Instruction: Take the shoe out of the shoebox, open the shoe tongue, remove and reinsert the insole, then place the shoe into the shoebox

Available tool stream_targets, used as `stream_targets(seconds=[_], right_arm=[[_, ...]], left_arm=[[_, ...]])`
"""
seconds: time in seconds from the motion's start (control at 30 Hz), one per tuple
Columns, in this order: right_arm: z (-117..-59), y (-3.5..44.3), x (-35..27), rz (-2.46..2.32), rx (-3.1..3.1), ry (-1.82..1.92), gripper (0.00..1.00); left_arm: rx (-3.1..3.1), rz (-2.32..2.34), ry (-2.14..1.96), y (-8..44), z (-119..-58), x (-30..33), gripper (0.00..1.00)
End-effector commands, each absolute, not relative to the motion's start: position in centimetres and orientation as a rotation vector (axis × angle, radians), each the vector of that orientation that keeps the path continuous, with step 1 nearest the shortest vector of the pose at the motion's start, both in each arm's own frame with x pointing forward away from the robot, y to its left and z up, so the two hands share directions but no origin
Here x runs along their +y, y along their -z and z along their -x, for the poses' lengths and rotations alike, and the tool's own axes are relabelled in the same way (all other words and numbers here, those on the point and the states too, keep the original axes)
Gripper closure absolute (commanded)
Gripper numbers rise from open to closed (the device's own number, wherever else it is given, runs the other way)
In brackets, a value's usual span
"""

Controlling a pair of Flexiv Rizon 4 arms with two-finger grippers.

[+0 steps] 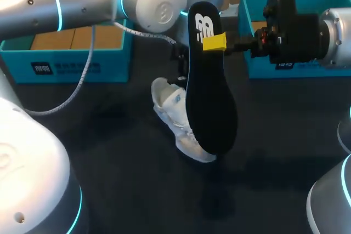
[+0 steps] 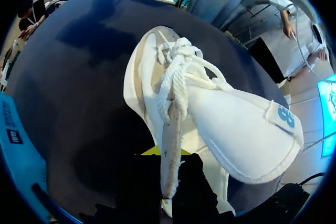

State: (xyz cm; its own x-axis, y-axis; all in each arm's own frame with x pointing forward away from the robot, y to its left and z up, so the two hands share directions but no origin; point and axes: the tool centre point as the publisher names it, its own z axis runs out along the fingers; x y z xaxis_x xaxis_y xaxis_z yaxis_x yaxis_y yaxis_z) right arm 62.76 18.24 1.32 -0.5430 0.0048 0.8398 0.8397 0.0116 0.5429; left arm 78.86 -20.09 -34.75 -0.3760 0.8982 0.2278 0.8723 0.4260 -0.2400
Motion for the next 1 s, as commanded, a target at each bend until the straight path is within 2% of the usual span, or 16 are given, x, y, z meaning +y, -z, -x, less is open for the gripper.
stream_targets(seconds=[0.03,0.47,1.0], right_arm=[[-62.8,-1.3,18.5,0.883,-1.63,1.604,1.0],[-62.8,-1.3,18.5,0.883,-1.63,1.604,1.0],[-62.8,-1.3,18.5,0.883,-1.63,1.604,1.0]], left_arm=[[-2.221,1.636,0.028,34.0,-79.0,-21.4,1.0],[-2.108,1.803,0.126,34.8,-80.3,-23.4,1.0],[-1.936,1.857,0.197,37.3,-78.8,-24.6,1.0]])
